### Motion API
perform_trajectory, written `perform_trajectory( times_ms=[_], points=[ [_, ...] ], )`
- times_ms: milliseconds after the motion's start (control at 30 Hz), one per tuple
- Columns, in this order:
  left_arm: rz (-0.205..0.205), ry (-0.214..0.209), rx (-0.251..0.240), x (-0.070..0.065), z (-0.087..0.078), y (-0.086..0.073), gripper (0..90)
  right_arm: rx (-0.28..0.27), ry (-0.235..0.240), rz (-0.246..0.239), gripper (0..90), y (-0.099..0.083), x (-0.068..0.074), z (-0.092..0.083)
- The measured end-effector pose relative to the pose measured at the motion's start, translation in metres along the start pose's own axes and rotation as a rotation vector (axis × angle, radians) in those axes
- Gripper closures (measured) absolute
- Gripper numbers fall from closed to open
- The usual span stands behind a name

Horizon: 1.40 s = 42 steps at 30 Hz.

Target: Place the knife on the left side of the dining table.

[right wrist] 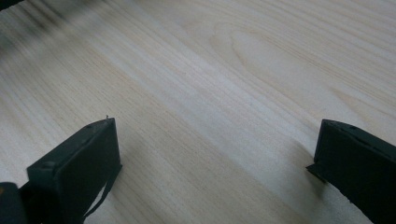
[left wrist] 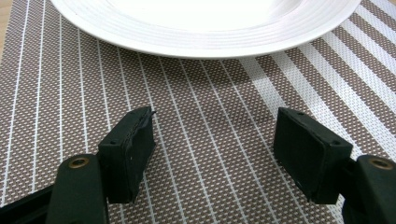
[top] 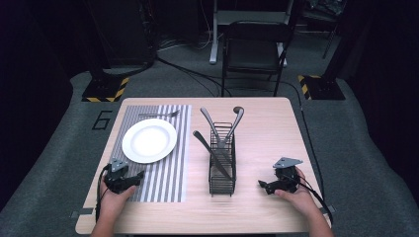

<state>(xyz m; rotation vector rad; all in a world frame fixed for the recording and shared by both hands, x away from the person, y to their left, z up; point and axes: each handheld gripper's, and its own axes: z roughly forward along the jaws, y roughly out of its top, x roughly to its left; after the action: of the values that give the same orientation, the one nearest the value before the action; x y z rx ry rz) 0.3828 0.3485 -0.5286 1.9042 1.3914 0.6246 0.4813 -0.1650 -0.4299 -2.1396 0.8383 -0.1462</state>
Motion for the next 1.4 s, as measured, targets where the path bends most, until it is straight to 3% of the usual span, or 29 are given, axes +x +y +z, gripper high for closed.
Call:
perform_trajectory(
  times_ms=[1000,1067,1100,1167,1400],
  points=[
    [-0.008,0.006,-0.015,0.0,0.001,-0.001,29.5,-0.001,-0.002,-0.001,0.0,0.0,0.0,0.0],
    [-0.008,0.003,0.0,0.0,-0.001,0.0,31.3,-0.001,-0.002,-0.001,0.0,0.0,0.0,0.0],
    [-0.019,0.008,-0.012,0.0,-0.001,0.0,31.3,0.0,-0.002,0.0,0.0,0.0,0.0,0.0],
    [-0.081,-0.028,0.016,0.002,-0.006,0.004,40.1,0.0,0.0,0.0,0.0,0.0,0.0,0.0],
    [-0.1,-0.034,-0.008,0.001,-0.02,0.009,40.9,-0.001,-0.002,-0.001,0.0,0.0,0.0,0.0]
  ],
)
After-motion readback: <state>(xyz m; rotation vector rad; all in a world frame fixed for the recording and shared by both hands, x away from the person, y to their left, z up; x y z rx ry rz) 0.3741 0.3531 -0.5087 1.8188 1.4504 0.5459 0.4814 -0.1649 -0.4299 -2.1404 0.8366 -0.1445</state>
